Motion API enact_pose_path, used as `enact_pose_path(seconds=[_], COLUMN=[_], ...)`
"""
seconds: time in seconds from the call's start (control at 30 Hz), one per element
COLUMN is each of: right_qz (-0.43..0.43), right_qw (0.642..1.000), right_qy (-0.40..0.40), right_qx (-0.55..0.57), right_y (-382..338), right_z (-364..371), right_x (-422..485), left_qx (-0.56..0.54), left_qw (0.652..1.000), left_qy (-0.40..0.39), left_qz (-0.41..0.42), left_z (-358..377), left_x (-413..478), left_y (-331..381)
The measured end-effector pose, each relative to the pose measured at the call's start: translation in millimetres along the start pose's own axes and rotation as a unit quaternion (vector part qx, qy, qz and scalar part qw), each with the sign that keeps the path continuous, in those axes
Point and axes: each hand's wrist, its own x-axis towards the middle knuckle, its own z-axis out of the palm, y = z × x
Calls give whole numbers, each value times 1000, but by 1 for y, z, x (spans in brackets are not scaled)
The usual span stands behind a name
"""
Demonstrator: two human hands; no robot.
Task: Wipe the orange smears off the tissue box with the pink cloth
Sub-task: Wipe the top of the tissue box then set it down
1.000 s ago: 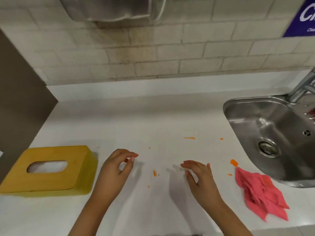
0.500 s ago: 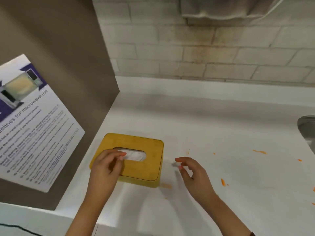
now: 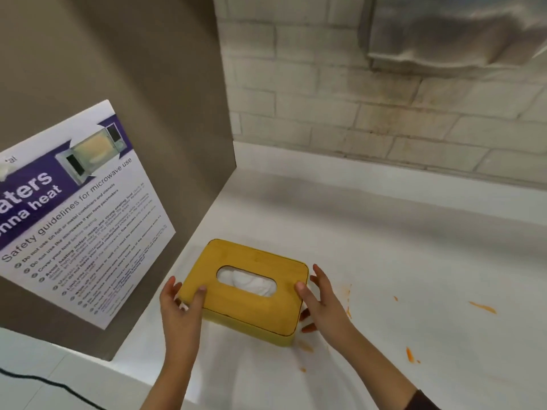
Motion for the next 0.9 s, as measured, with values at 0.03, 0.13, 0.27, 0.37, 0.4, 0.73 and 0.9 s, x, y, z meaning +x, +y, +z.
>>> enact_pose_path(seconds=[0.03,0.13,0.27,0.37,0.4,0.73,0.9], right_qz=[2,6,5,-2,-9,-28,-31], right_qw=[1000,998,999,1000,1000,992,980], right_qy=[-16,-49,-19,6,20,114,182], right_qx=[-6,-47,-50,-19,-9,48,74], right_y=[-3,-11,-15,-21,-23,-26,-9], right_z=[0,3,10,7,2,-107,-167], right_x=[2,9,13,14,14,-21,-47], left_qx=[-13,-37,-13,19,25,58,71], left_qw=[1000,996,998,1000,999,962,937], left_qy=[-4,-27,-10,-25,-44,-259,-331], left_qz=[-26,-81,-62,1,18,60,83], left_z=[1,7,17,23,30,176,259], left_x=[0,-2,2,18,25,34,-2], left_y=[-2,-5,0,12,18,65,83])
